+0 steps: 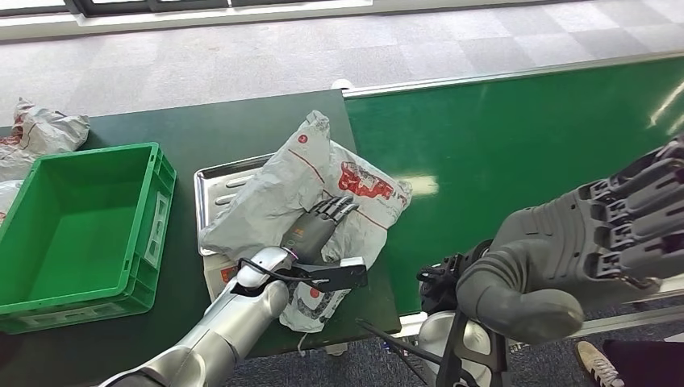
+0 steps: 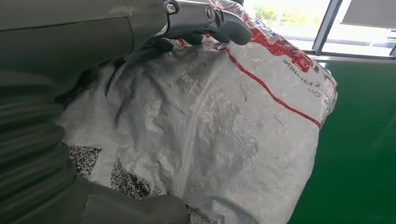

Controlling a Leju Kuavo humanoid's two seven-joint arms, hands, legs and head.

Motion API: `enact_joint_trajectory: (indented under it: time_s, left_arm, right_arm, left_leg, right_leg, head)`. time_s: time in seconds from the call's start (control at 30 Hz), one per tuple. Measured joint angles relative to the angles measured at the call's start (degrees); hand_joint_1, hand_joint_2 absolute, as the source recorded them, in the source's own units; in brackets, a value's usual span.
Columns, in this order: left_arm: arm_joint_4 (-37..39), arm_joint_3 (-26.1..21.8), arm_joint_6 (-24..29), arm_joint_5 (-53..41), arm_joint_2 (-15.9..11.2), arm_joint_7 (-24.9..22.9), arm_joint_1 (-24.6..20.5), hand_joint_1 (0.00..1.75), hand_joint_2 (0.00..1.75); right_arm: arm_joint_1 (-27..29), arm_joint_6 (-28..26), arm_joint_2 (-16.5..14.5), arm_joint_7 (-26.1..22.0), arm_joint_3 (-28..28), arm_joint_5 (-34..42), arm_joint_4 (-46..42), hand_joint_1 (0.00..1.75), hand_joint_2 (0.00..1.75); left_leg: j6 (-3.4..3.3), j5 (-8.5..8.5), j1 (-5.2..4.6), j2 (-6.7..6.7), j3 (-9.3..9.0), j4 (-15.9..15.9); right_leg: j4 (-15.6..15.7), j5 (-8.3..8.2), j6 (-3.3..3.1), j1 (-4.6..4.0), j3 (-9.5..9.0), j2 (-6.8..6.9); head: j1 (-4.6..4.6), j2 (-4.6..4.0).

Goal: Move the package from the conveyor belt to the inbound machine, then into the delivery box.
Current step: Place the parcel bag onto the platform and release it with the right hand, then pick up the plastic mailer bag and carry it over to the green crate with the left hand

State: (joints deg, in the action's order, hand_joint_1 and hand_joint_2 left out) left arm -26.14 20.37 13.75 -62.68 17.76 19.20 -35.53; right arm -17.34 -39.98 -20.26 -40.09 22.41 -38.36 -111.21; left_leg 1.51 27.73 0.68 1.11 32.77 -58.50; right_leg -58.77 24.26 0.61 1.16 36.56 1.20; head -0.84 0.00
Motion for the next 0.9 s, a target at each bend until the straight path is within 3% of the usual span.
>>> enact_joint_trajectory:
  time_s: [0.17,0.3,0.43,0.9]
  left_arm:
    - [1.4,0.0,-0.5,0.0,0.2,0.0,-0.7,0.02,1.75]
    - [2.3,0.1,-2.1,-1.2,0.3,-0.4,-1.5,1.75,1.75]
    - [3.1,0.6,-2.8,-2.7,0.3,-1.3,-2.6,1.75,1.75]
    - [4.1,1.4,-2.3,-4.0,0.7,-2.2,-5.1,1.75,1.75]
  right_arm:
    - [0.0,0.0,0.0,0.0,0.0,0.0,0.0,0.0,0.0]
    - [0.0,0.0,0.0,0.0,0.2,-0.1,0.0,0.0,0.0]
    - [-0.1,0.0,0.0,0.0,0.3,-0.6,0.0,0.0,1.75]
    - [-0.1,0.0,0.1,0.0,0.4,0.1,0.1,0.0,1.75]
  left_leg:
    - [0.0,-0.01,0.0,0.0,-0.01,0.0]
    - [0.01,-0.01,0.0,-0.01,0.0,0.0]
    - [0.0,-0.01,0.0,-0.01,-0.01,0.0]
    - [0.01,0.0,0.01,-0.01,-0.02,0.0]
  right_leg:
    - [0.0,0.0,0.0,0.0,0.0,0.0]
    - [0.0,0.0,0.0,0.0,-0.01,0.0]
    - [0.0,0.0,0.0,0.0,-0.02,0.0]
    - [0.0,0.0,0.0,-0.01,-0.03,0.01]
  head:
    - [-0.01,0.0]
    - [0.0,0.0]
    - [0.0,0.0]
    - [-0.01,0.0]
